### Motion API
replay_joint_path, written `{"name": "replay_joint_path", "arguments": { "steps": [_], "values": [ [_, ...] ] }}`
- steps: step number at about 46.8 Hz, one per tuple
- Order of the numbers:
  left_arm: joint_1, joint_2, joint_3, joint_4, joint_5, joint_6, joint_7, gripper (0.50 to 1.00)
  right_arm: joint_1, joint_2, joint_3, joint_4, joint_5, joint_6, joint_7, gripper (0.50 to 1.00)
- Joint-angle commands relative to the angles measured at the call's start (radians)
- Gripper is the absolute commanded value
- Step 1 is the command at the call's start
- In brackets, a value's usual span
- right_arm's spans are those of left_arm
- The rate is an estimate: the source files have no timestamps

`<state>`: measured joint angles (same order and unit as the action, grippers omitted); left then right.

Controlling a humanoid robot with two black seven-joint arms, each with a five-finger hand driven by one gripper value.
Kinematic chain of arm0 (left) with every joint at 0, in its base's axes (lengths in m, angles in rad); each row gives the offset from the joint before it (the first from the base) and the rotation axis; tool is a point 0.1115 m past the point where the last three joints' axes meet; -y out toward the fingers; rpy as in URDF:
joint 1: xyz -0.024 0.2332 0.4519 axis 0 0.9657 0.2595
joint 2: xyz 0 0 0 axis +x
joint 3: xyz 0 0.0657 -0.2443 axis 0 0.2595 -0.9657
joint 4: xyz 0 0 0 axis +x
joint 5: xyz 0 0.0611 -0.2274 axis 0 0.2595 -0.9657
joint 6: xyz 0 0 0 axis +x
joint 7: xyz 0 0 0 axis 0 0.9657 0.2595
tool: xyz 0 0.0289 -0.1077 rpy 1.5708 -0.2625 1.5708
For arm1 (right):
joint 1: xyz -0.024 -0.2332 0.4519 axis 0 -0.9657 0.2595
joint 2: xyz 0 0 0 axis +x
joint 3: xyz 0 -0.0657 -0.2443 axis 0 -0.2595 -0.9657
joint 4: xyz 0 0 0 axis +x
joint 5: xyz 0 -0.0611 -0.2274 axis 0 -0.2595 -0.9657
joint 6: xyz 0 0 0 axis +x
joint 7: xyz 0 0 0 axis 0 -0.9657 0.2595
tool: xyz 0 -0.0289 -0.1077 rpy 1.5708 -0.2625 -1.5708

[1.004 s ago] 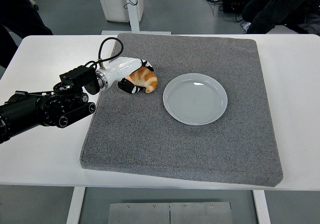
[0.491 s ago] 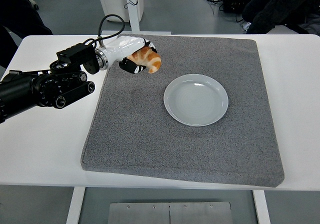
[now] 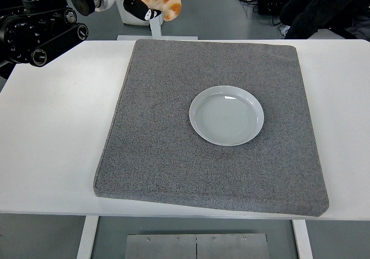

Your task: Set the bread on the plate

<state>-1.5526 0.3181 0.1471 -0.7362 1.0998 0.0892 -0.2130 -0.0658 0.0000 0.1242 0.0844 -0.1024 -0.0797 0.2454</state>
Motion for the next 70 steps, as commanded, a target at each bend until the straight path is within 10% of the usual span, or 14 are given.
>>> {"name": "replay_joint_path", "arguments": {
  "steps": [1,18,44,70],
  "values": [
    [-0.001,0.001,0.0,0.0,0.0,-0.006,0.0,0.5,0.0,0.0,0.0,0.002,0.0,0.0,0.0,1.0],
    [-0.029,-0.022,-0.001,-0.041,0.0,-0.017,0.001,0.5,0.0,0.0,0.0,0.002,0.0,0.0,0.0,1.0],
    [-0.052,-0.318,0.0,-0.068,-0.032,-0.034,0.009,0.5,0.001,0.0,0.0,0.0,0.0,0.0,0.0,1.0],
    [0.009,-0.318,0.064,-0.046,-0.018,-0.036,0.007,0.5,0.004,0.0,0.0,0.0,0.001,0.0,0.0,1.0]
  ]
}}
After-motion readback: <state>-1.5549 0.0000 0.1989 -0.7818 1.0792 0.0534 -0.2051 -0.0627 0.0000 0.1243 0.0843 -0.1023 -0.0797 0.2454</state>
